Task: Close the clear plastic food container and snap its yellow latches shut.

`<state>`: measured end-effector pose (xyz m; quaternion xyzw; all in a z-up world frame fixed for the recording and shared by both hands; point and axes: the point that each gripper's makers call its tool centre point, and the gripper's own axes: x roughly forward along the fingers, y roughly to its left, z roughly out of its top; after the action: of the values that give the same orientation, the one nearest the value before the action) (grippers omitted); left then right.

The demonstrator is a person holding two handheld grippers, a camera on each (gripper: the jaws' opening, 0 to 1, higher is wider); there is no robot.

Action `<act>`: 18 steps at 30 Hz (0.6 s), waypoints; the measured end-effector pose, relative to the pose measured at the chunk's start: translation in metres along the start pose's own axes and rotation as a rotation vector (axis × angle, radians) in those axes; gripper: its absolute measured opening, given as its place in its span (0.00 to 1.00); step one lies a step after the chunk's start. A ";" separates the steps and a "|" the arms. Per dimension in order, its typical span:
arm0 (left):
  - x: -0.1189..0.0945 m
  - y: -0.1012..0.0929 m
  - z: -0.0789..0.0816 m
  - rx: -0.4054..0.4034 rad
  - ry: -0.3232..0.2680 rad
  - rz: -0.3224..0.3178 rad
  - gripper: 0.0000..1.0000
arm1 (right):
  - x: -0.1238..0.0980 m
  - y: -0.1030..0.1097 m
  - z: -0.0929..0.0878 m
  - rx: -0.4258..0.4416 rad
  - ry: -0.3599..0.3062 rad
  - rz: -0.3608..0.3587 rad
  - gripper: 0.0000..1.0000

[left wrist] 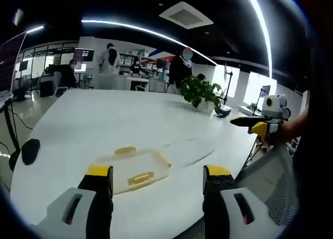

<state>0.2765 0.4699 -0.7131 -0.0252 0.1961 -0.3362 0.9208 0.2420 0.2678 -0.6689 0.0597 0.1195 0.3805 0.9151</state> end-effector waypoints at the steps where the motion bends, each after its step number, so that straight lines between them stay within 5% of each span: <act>1: 0.001 -0.002 0.001 0.007 -0.006 -0.010 0.68 | 0.002 0.000 0.000 -0.007 0.003 -0.002 0.56; 18: 0.007 0.003 0.007 0.019 -0.016 -0.025 0.67 | 0.032 -0.002 0.019 -0.007 -0.021 -0.019 0.55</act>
<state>0.2855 0.4671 -0.7098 -0.0217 0.1855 -0.3491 0.9183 0.2701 0.2888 -0.6565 0.0597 0.1090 0.3713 0.9202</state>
